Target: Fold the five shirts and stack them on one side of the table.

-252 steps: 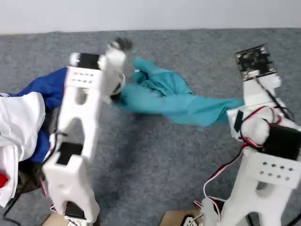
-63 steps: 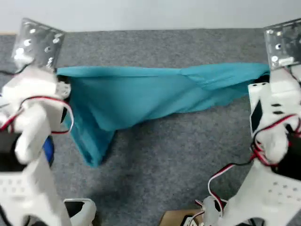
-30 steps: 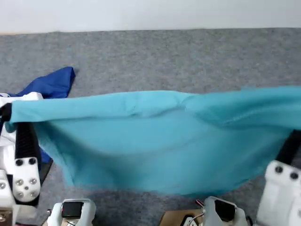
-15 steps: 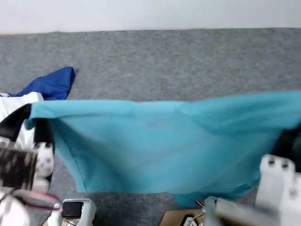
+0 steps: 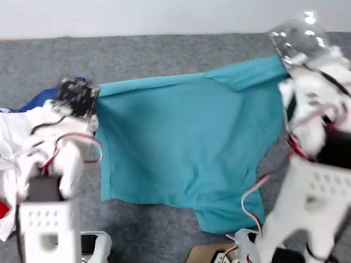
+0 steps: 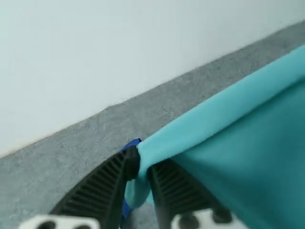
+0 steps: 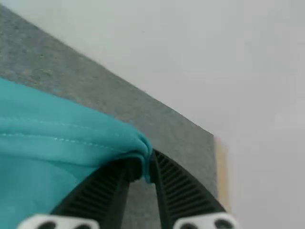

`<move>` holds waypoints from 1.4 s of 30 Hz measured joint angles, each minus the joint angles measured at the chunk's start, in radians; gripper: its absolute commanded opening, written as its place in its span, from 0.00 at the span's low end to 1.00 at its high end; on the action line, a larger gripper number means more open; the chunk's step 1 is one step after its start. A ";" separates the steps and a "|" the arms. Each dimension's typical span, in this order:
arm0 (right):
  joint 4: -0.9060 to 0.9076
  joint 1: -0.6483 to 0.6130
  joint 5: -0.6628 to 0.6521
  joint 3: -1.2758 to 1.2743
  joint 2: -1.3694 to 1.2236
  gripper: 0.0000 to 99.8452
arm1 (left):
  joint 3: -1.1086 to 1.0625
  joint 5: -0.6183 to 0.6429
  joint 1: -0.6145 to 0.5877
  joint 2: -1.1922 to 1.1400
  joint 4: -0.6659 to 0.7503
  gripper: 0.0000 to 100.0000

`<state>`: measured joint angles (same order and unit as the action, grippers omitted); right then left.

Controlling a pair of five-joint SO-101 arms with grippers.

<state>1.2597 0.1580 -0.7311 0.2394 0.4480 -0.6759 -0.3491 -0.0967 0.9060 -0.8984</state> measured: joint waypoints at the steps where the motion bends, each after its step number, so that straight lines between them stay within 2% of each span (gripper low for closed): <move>1: -0.051 -0.014 0.003 -0.040 -0.023 0.01 | -0.009 -0.005 0.000 -0.043 0.049 0.01; 6: -0.313 -0.034 0.054 -0.127 -0.163 0.01 | 0.040 -0.009 0.000 -0.305 0.236 0.01; 9: -0.437 -0.034 0.057 -0.127 -0.249 0.01 | 0.153 -0.009 0.000 -0.496 0.275 0.01; 19: -0.773 -0.058 0.057 -0.127 -0.433 0.01 | 0.657 -0.009 0.002 -1.051 0.288 0.01; 24: -0.810 -0.066 0.049 -0.103 -0.505 0.01 | 0.876 -0.009 0.014 -1.198 0.175 0.01; 30: -0.669 -0.068 0.049 -0.081 -0.511 0.01 | 1.000 -0.017 0.035 -1.238 -0.049 0.01; 42: 0.028 -0.068 0.046 -0.081 -0.417 0.01 | 1.056 -0.224 0.058 -1.238 -0.626 0.01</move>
<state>1.2873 0.0905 -0.6851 0.1580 0.0307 0.3798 -0.5731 -0.0384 -0.3322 -1.5244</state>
